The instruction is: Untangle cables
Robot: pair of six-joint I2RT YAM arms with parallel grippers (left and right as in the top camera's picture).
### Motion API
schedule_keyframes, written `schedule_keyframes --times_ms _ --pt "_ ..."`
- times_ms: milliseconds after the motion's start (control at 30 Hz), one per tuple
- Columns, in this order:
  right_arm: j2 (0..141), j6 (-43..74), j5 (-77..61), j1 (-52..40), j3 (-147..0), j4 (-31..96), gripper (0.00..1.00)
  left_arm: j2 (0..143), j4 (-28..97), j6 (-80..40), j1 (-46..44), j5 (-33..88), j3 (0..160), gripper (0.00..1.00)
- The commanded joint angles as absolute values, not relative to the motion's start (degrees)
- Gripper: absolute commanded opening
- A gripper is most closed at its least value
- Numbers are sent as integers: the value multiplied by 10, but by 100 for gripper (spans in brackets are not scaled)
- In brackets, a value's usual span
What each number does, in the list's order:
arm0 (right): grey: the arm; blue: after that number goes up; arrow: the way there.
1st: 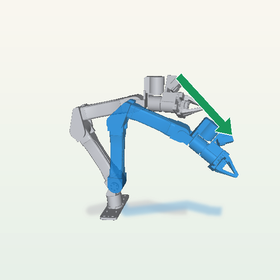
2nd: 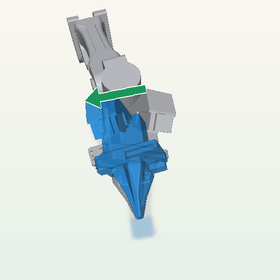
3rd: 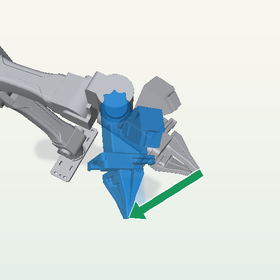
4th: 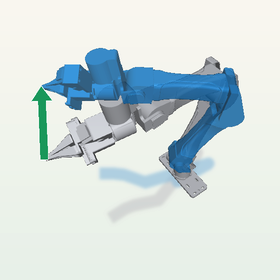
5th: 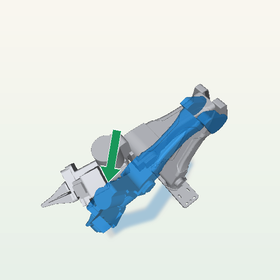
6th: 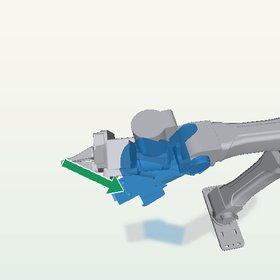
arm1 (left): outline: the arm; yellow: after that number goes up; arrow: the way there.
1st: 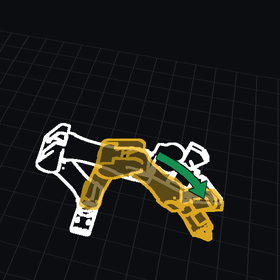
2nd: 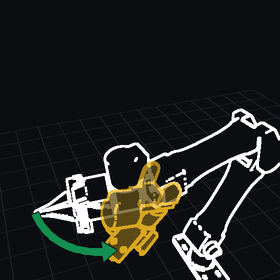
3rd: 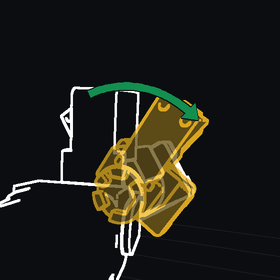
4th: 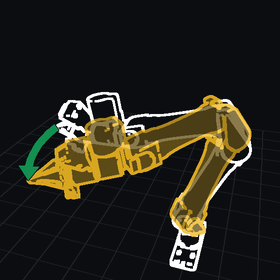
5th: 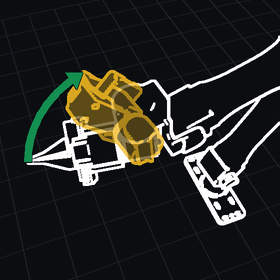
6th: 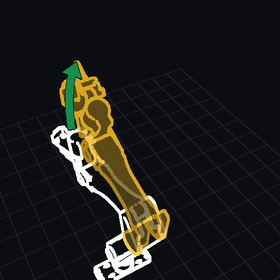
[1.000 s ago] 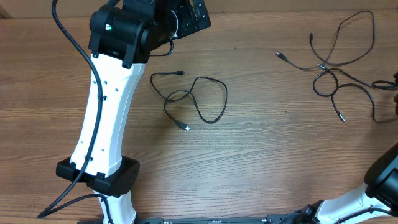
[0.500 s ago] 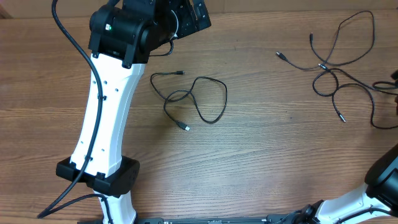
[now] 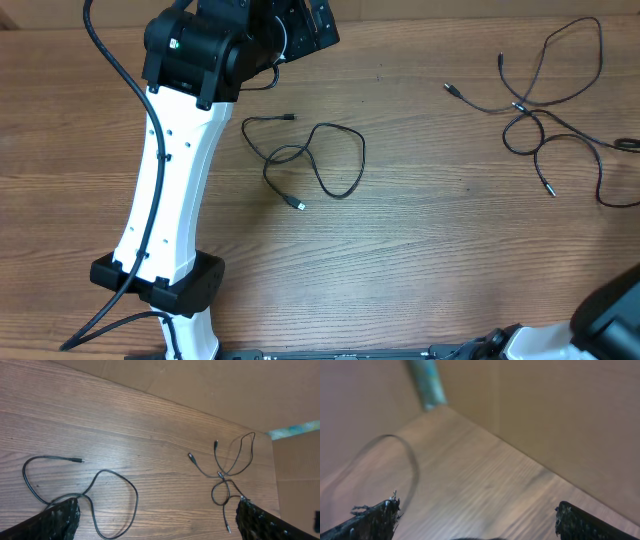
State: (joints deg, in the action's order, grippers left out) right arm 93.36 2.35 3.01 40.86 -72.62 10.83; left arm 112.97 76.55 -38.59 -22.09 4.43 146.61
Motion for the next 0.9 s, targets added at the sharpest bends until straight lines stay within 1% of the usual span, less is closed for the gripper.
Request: schedule_keyframes --times_ms 0,133,300,600,867 --pt "889 14 -95 408 -728 138 100 1136 765 -373 -218 40 1467 100" --pt "882 14 -194 408 -728 199 100 1136 765 -373 -218 40 1467 100" --pt "897 14 -199 402 -728 286 100 1136 765 -373 -218 40 1467 99" --pt "937 14 -156 401 -728 405 100 1136 765 -373 -218 40 1467 100" --pt "1004 14 -75 401 -728 450 100 1136 765 -373 -218 40 1467 99"
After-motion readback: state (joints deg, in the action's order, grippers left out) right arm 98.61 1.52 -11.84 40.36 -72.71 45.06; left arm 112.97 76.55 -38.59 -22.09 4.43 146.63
